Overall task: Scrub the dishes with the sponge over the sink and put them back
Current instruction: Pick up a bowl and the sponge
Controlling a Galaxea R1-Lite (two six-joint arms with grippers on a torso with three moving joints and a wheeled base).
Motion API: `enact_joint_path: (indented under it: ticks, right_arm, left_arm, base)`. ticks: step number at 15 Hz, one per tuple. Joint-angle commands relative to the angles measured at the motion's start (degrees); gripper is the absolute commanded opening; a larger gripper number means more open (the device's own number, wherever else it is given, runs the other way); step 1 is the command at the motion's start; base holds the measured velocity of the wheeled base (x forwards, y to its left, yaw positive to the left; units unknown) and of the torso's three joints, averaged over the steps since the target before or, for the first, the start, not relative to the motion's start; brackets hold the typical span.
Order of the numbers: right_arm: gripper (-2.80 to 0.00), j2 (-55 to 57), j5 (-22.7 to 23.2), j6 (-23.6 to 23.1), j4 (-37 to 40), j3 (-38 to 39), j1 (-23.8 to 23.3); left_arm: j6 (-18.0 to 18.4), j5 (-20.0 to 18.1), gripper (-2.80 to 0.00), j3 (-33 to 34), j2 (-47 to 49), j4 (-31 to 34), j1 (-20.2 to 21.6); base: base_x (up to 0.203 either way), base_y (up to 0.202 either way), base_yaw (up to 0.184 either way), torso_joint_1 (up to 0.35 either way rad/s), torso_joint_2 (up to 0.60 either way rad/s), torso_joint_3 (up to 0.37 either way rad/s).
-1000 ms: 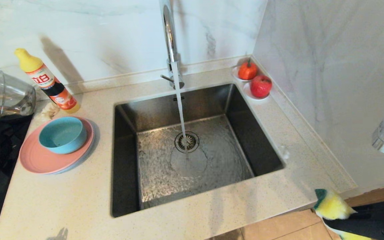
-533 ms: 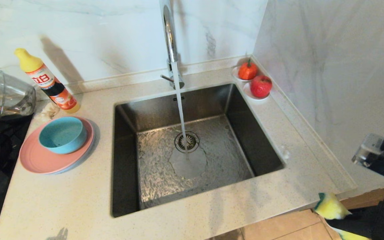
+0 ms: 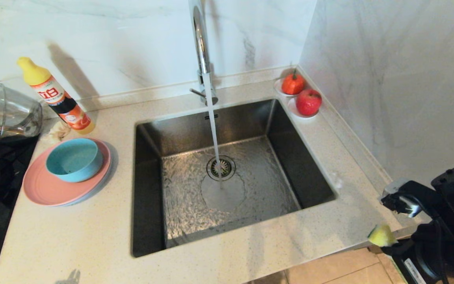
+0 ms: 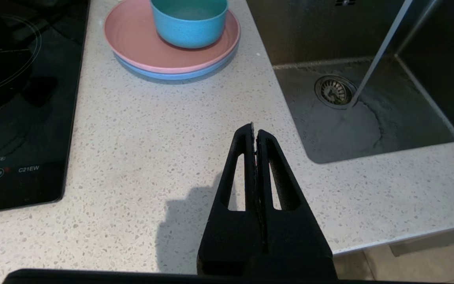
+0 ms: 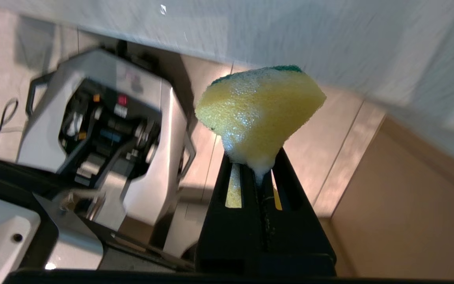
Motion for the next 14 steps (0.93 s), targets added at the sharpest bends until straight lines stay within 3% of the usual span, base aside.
enact_joint_path:
  ticks: [1, 6, 14]
  right_arm:
    - [-2.80, 3.7, 1.0, 0.1, -0.8, 1.7, -2.7]
    - [-2.80, 10.1, 4.6, -0.1, -10.8, 3.1, -8.2]
    - [-2.80, 13.7, 5.9, -0.4, -14.3, 2.0, -9.7]
  left_arm:
    - [0.0, 0.0, -2.80, 2.3, 0.1, 0.0, 0.0]
    - [0.0, 0.0, -2.80, 2.3, 0.1, 0.0, 0.0]
    - [0.0, 0.0, -2.80, 2.3, 0.1, 0.0, 0.0]
  base:
    - [0.000, 0.000, 0.000, 0.000, 0.00, 0.000]
    - [0.000, 0.000, 0.000, 0.000, 0.00, 0.000]
    - [0.000, 0.000, 0.000, 0.000, 0.00, 0.000]
